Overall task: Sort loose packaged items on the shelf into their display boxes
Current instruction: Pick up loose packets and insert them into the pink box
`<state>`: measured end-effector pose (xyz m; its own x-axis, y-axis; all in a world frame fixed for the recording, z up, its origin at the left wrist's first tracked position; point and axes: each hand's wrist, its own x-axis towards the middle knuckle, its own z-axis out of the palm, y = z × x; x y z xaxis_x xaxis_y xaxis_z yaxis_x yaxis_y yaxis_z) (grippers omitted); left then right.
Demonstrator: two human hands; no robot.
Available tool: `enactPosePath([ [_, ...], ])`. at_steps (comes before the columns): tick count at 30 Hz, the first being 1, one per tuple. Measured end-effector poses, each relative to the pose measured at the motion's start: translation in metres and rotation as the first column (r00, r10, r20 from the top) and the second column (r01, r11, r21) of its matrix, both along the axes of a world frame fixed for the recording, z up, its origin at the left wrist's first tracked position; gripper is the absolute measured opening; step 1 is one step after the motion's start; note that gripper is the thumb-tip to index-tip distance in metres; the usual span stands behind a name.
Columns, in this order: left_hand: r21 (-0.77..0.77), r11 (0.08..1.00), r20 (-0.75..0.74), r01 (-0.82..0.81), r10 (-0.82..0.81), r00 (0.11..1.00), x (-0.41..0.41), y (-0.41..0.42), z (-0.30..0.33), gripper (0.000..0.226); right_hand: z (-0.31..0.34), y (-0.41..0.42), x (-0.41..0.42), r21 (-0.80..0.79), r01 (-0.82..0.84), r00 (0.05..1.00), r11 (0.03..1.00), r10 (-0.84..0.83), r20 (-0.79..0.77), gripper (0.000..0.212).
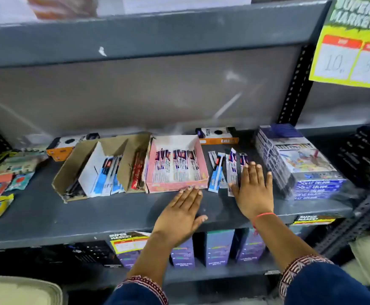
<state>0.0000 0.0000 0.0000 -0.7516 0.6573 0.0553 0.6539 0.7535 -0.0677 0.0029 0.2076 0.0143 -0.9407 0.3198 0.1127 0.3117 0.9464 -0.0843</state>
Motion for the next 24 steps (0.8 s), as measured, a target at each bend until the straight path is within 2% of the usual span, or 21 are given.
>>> enactPosePath([
  [7, 0.067, 0.998, 0.044, 0.02, -0.023, 0.999, -0.008, 0.001, -0.009, 0.062, 0.003, 0.009, -0.023, -0.013, 0.078, 0.997, 0.997, -0.079, -0.021, 0.046],
  [11, 0.1, 0.995, 0.045, -0.019, 0.015, 0.999, -0.008, 0.0, -0.012, 0.058, 0.007, 0.007, -0.029, -0.136, 0.146, 0.989, 0.98, -0.148, -0.005, 0.035],
  [15, 0.105, 0.994, 0.028, -0.034, 0.032, 0.999, -0.005, 0.0, -0.012, 0.057, 0.012, 0.006, -0.036, -0.26, 0.189, 0.979, 0.947, -0.202, -0.026, 0.042],
  [19, 0.151, 0.988, 0.002, -0.026, 0.026, 1.0, -0.004, 0.001, -0.01, 0.057, 0.027, 0.009, -0.05, -0.47, 0.26, 0.964, 0.843, -0.254, 0.078, 0.046],
  [24, 0.178, 0.984, -0.003, -0.022, 0.023, 1.0, -0.003, 0.0, -0.01, 0.057, 0.037, 0.019, -0.065, -0.568, 0.329, 0.944, 0.755, -0.24, 0.228, 0.048],
])
